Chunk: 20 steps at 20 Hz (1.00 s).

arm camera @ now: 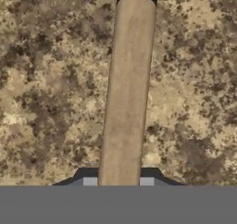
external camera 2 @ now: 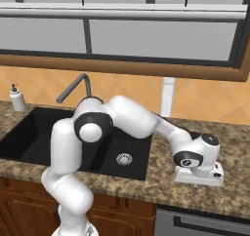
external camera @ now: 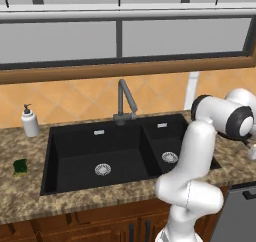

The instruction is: Pick the pan and sponge and place them into the sink. Then turn on the water.

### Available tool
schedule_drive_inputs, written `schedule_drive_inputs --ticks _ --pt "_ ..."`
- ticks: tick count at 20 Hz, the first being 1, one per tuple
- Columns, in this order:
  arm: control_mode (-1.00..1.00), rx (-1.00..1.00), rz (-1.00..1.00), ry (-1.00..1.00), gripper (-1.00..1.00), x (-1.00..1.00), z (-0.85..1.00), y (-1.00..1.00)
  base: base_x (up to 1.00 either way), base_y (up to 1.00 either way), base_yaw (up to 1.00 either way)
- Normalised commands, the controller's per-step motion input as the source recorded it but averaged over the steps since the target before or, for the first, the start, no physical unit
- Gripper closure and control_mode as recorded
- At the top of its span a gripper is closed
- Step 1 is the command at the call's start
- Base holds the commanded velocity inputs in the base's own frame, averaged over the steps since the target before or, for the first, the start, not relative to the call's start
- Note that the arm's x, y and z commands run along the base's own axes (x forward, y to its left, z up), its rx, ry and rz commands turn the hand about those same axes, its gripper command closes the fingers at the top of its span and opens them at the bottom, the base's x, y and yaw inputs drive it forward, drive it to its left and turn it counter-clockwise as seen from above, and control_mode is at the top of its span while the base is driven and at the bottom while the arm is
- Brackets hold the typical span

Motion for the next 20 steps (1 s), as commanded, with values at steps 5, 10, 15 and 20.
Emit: schedule_drive_inputs --ticks 5,10,15,20 --pt "-1.0 0.0 0.05 -0.12 1.0 -0.68 0.62 0.55 0.0 0.0 0.0" --pt "-1.0 0.0 0.14 -0.07 1.0 -0.8 0.75 0.95 0.0 0.0 0.0" --pt "-1.0 0.0 0.19 -0.09 1.0 -0.46 0.85 0.99 0.0 0.0 0.0" --pt "-1.0 0.0 0.14 -0.12 1.0 -0.12 0.78 1.0 0.0 0.0 0.0"
